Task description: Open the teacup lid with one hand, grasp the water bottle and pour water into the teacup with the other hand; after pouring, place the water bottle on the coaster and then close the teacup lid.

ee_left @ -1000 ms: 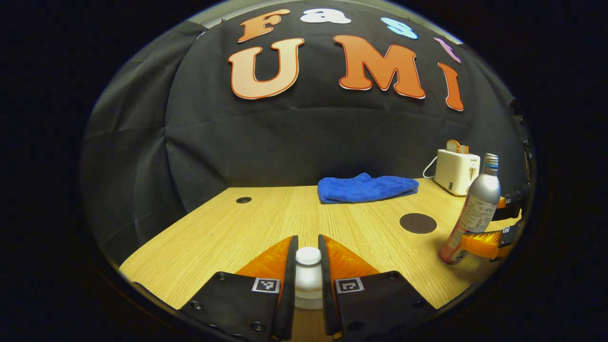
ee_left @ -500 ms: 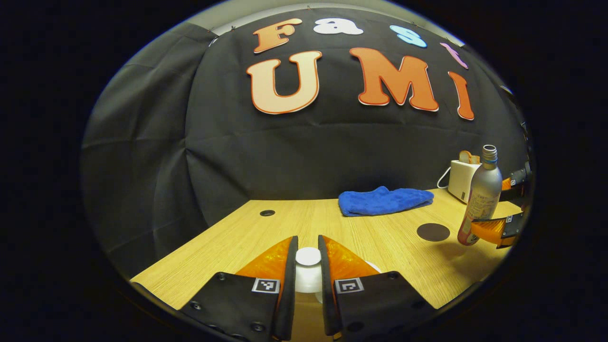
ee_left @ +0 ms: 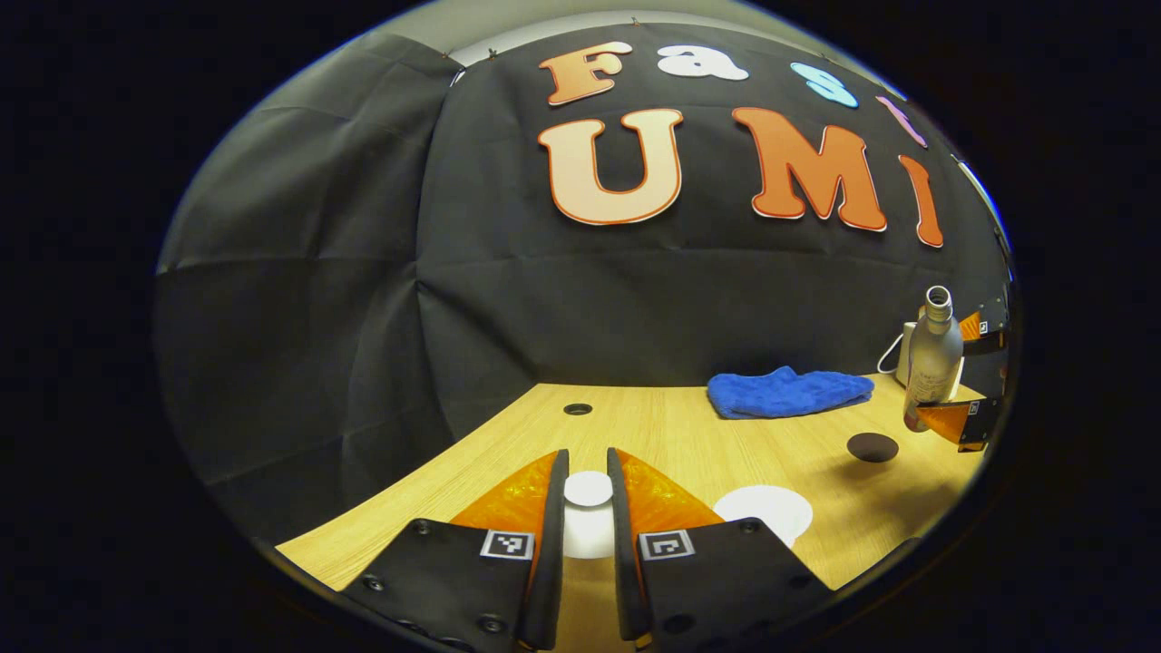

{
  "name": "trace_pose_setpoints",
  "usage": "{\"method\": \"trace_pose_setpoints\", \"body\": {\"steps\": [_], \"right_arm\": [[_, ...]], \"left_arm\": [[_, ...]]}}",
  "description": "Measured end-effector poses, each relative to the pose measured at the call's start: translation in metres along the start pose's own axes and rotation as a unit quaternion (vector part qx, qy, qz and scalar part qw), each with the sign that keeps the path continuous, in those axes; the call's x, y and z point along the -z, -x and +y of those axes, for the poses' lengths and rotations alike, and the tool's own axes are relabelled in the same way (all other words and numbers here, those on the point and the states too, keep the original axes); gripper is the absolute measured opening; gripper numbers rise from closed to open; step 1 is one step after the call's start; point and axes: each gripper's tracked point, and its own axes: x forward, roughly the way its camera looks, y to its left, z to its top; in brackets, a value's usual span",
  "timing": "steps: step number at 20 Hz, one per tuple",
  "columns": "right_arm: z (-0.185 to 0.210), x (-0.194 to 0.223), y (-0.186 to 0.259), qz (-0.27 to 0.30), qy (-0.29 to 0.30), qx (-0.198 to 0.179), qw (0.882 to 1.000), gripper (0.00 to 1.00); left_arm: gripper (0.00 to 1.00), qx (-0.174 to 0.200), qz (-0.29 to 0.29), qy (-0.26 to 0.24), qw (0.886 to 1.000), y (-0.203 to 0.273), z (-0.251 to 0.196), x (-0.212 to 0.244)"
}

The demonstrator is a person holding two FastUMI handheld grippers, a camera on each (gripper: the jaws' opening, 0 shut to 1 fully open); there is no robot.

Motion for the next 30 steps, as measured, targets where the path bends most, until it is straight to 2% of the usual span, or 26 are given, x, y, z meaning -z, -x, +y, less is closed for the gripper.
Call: {"method": "trace_pose_setpoints", "body": {"steps": [2,5,8,9,10,11,14,21,22,23,24,25,26,27,30], "right_arm": [[0.0,-0.007,-0.004,-0.002,0.053,0.007,0.999,0.8],[0.004,-0.016,-0.017,-0.008,0.101,0.012,0.995,0.79],[0.013,-0.024,-0.021,-0.022,0.16,0.021,0.987,0.79],[0.017,-0.027,-0.022,-0.025,0.173,0.021,0.984,0.79],[0.022,-0.029,-0.026,-0.029,0.178,0.016,0.983,0.79],[0.03,-0.03,-0.032,-0.03,0.184,0.012,0.982,0.79],[0.041,-0.039,-0.039,-0.041,0.209,0.013,0.977,0.79],[0.026,-0.057,-0.045,-0.079,0.305,0.083,0.946,0.79],[0.022,-0.059,-0.045,-0.083,0.317,0.093,0.94,0.79],[0.019,-0.061,-0.046,-0.088,0.332,0.102,0.934,0.79],[0.018,-0.063,-0.048,-0.091,0.34,0.106,0.93,0.8],[0.017,-0.065,-0.048,-0.092,0.35,0.109,0.926,0.79],[0.016,-0.068,-0.049,-0.095,0.36,0.113,0.921,0.76],[0.015,-0.068,-0.05,-0.098,0.371,0.119,0.916,0.79],[0.012,-0.071,-0.048,-0.104,0.398,0.133,0.902,0.79]], "left_arm": [[0.28,-0.008,0.002,0.003,1.0,0.002,0.011,0.001],[0.28,-0.014,0.008,0.007,1.0,0.004,0.021,0.007],[0.28,-0.022,0.01,0.01,1.0,0.003,0.031,0.01],[0.28,-0.024,0.011,0.01,1.0,0.004,0.032,0.011],[0.24,-0.023,0.012,0.012,1.0,0.004,0.033,0.012],[0.28,-0.024,0.013,0.013,1.0,0.005,0.035,0.013],[0.28,-0.027,0.015,0.016,0.999,0.005,0.042,0.015],[0.28,-0.039,0.02,0.02,0.999,0.007,0.058,0.023],[0.33,-0.04,0.02,0.02,0.999,0.007,0.058,0.023],[0.28,-0.04,0.021,0.02,0.999,0.007,0.059,0.024],[0.28,-0.04,0.023,0.021,0.999,0.006,0.06,0.026],[0.33,-0.04,0.025,0.022,0.999,0.006,0.06,0.026],[0.29,-0.042,0.025,0.021,0.999,0.006,0.062,0.028],[0.29,-0.042,0.025,0.022,0.999,0.008,0.062,0.028],[0.28,-0.044,0.029,0.024,0.998,0.006,0.064,0.031]]}}
